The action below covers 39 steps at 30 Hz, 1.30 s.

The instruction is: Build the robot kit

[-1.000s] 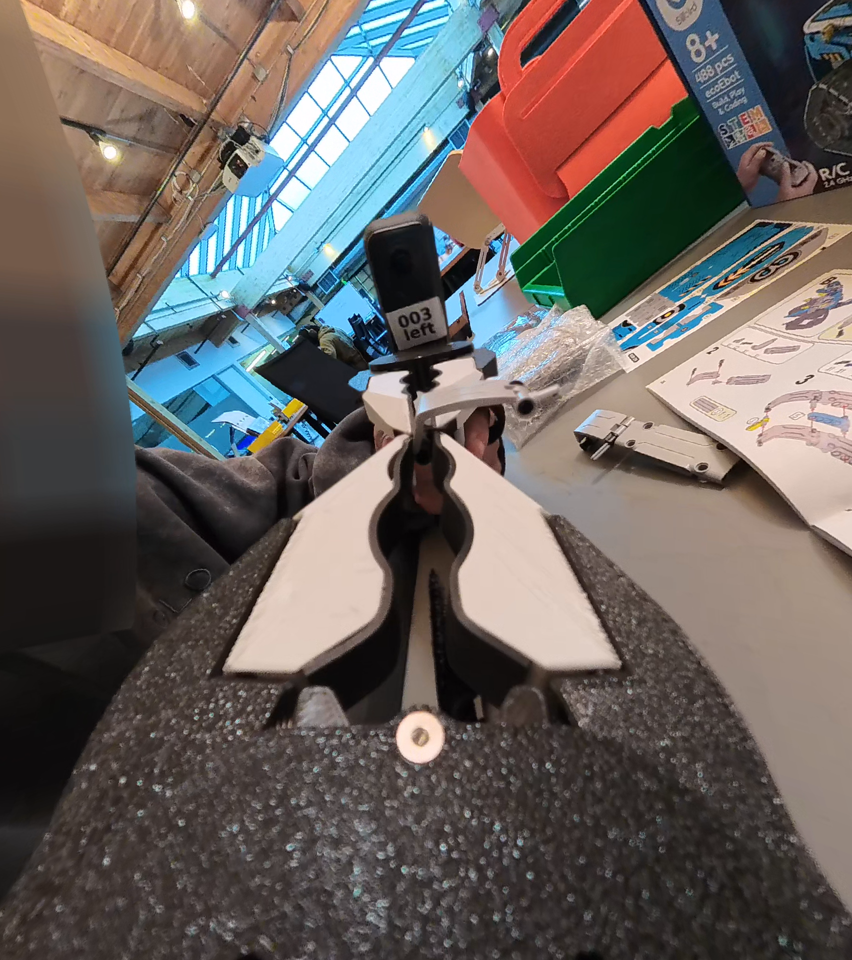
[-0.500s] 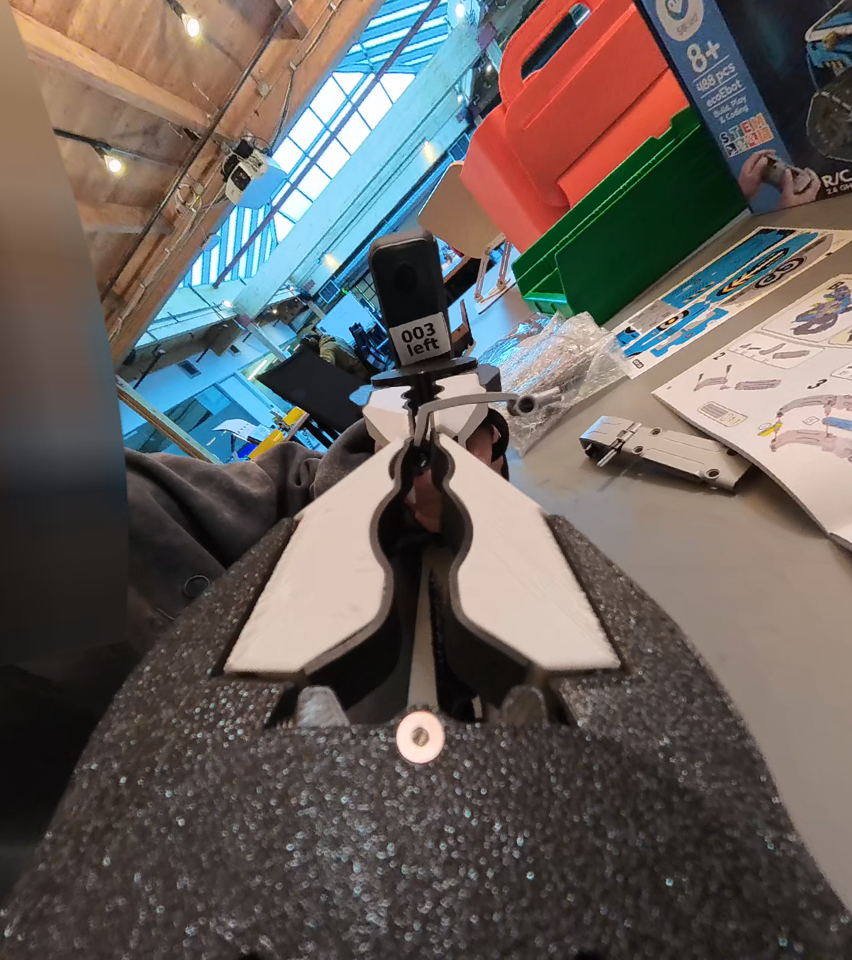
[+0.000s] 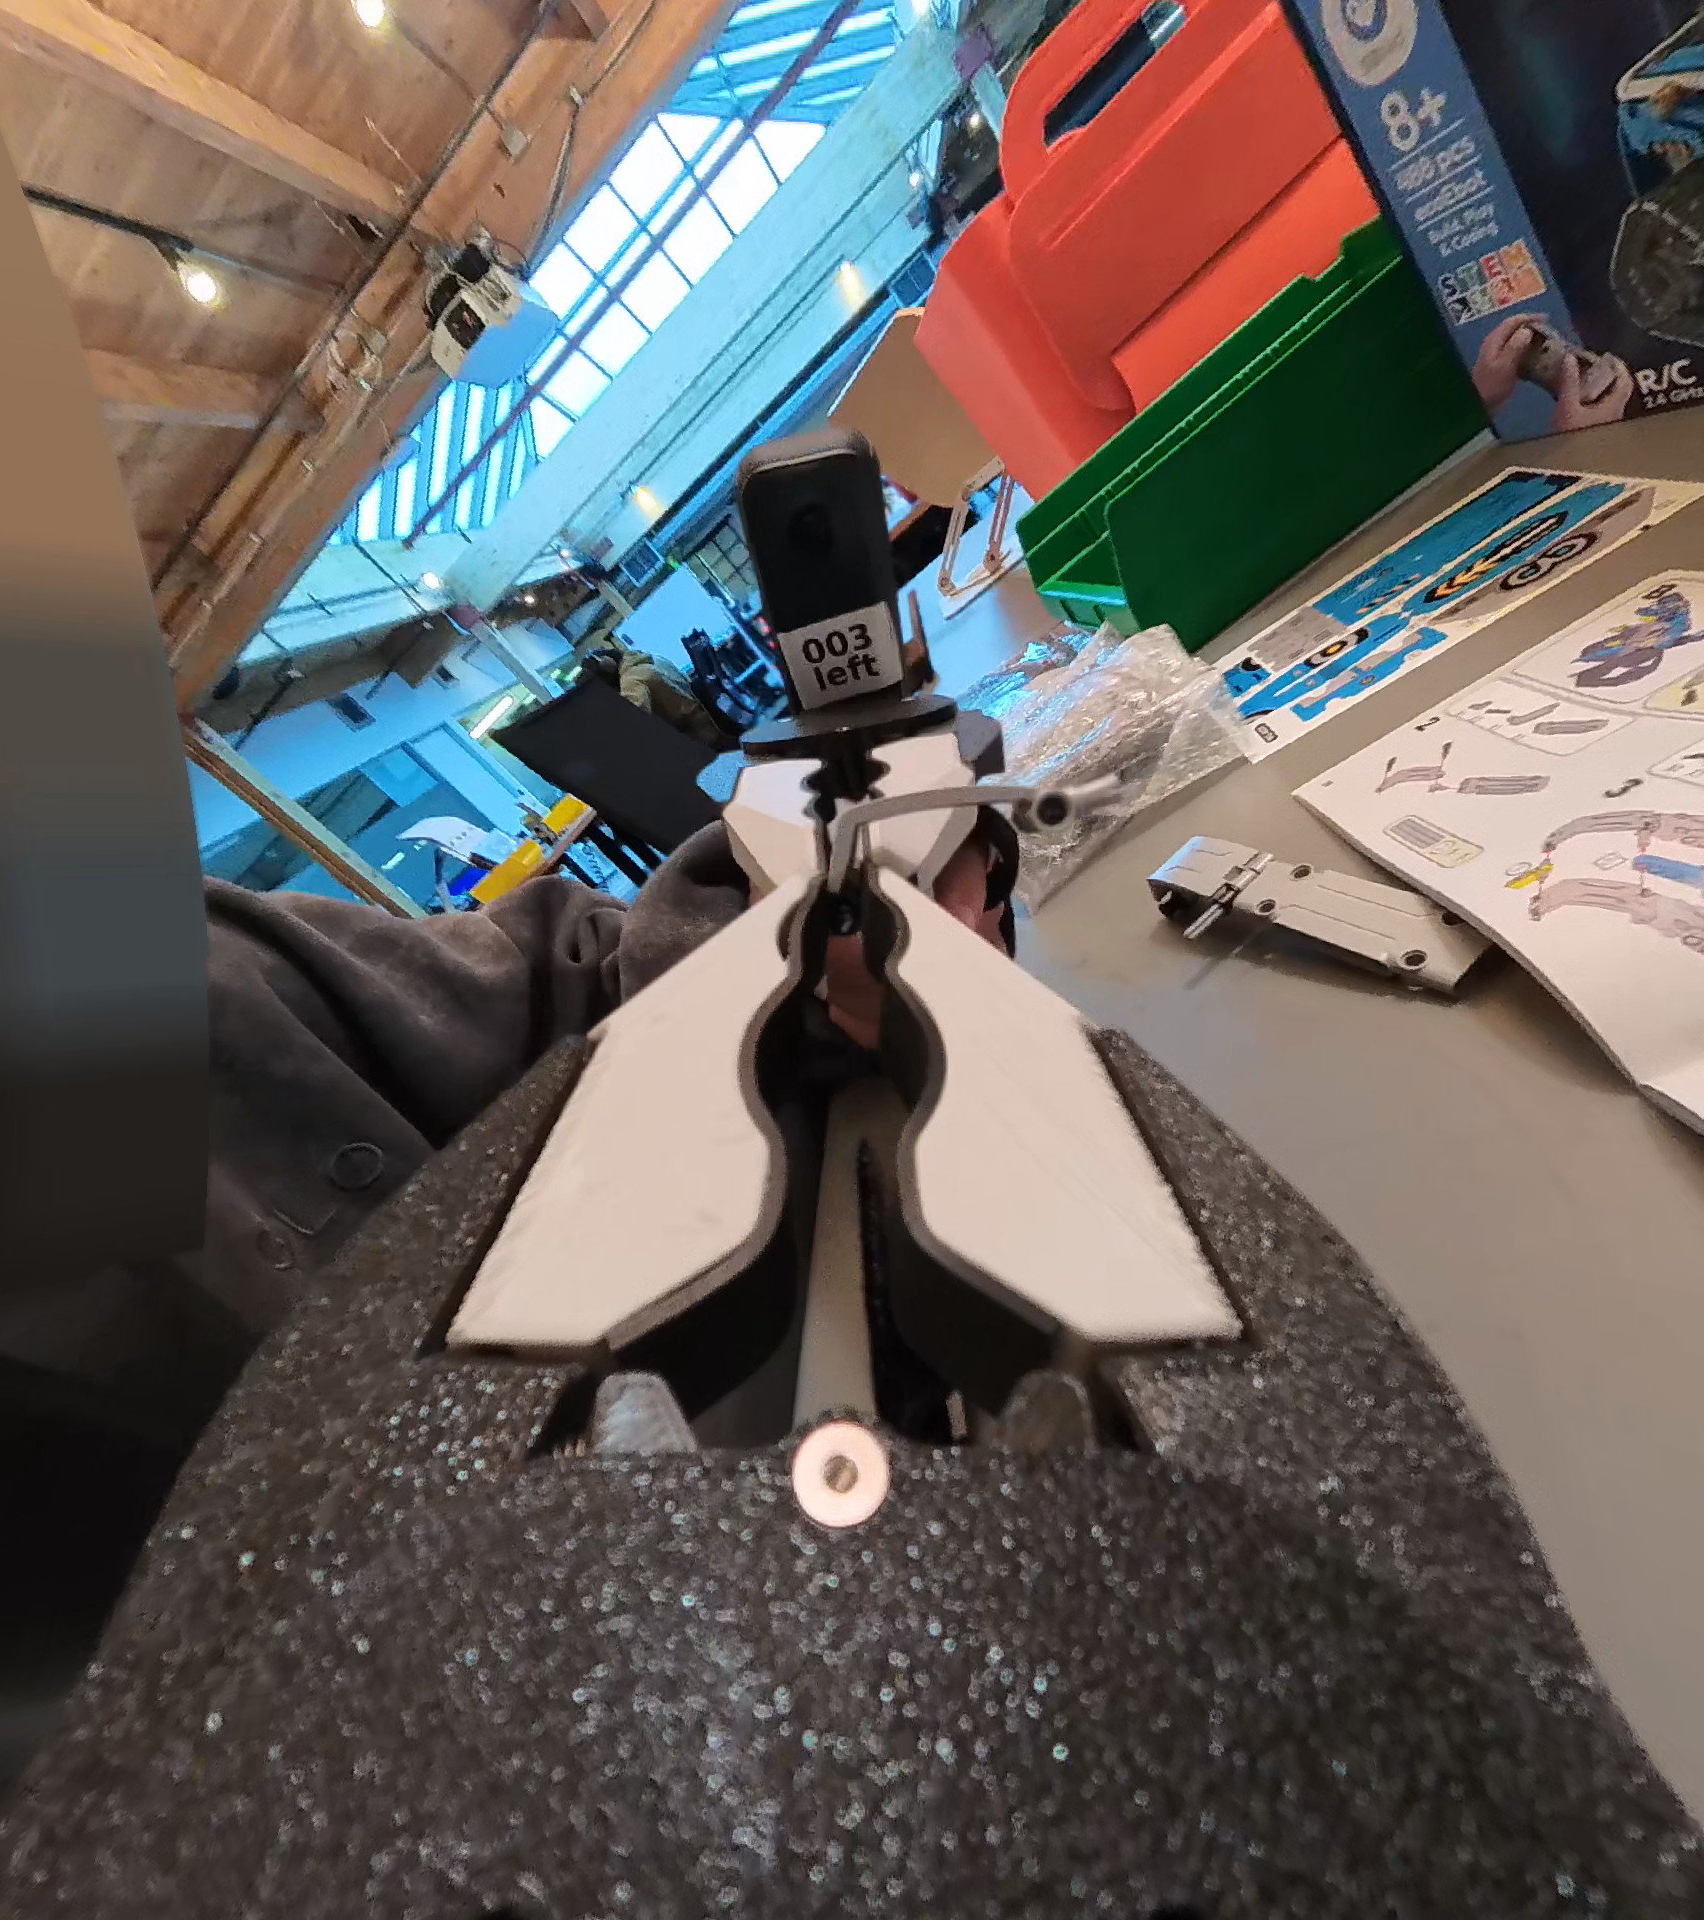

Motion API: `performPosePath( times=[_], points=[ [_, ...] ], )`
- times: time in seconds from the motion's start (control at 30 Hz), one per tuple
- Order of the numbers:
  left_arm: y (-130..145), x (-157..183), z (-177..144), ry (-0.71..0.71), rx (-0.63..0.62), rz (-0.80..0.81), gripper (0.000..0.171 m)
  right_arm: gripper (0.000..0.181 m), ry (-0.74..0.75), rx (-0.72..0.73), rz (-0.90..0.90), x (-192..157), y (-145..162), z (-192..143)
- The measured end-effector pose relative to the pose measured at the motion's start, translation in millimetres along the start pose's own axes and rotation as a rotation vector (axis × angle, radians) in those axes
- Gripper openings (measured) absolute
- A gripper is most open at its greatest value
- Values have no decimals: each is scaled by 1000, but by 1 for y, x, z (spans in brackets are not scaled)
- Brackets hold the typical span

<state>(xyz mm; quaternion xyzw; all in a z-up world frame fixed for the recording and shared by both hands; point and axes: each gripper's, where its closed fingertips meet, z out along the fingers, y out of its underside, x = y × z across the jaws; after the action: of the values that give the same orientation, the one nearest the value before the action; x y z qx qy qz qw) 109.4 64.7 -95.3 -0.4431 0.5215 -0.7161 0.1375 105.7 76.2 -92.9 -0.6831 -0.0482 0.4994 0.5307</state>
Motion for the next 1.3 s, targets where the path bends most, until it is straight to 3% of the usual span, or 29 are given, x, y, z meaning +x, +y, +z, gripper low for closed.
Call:
performPosePath(
  times=[0.17, 0.23, 0.33, 0.53, 0.73, 0.87, 0.97, 1.13, 1.3],
  points=[
    [2, 1, -1, -1, -28, 26, 6, 4, 17, -17, -46, -1, 2, 1],
    [1, -2, -3, 5, -34, 0, 6, 5, 63, -30, -144, 1, 3, 1],
    [-9, -4, -10, 45, 26, -86, 24, 5, 123, -50, -346, -1, 3, 0],
    [-9, -8, -12, 83, 45, -196, 11, 5, 187, -116, -439, 6, 15, 6],
    [-1, -23, -28, 46, -5, -351, 0, 26, 291, -110, -382, 33, 12, -3],
    [10, -54, -52, -47, -12, -466, 1, 27, 368, -55, -327, 46, 4, -21],
    [15, -61, -55, -2, 5, -596, 1, 26, 389, -54, -277, 54, 4, -25],
    [31, -49, -45, -11, -111, -463, 1, 22, 351, -50, -221, 53, 5, -25],
    [36, -48, -43, -19, -130, -447, 1, 22, 334, -73, -224, 48, 8, -24]
  ],
)
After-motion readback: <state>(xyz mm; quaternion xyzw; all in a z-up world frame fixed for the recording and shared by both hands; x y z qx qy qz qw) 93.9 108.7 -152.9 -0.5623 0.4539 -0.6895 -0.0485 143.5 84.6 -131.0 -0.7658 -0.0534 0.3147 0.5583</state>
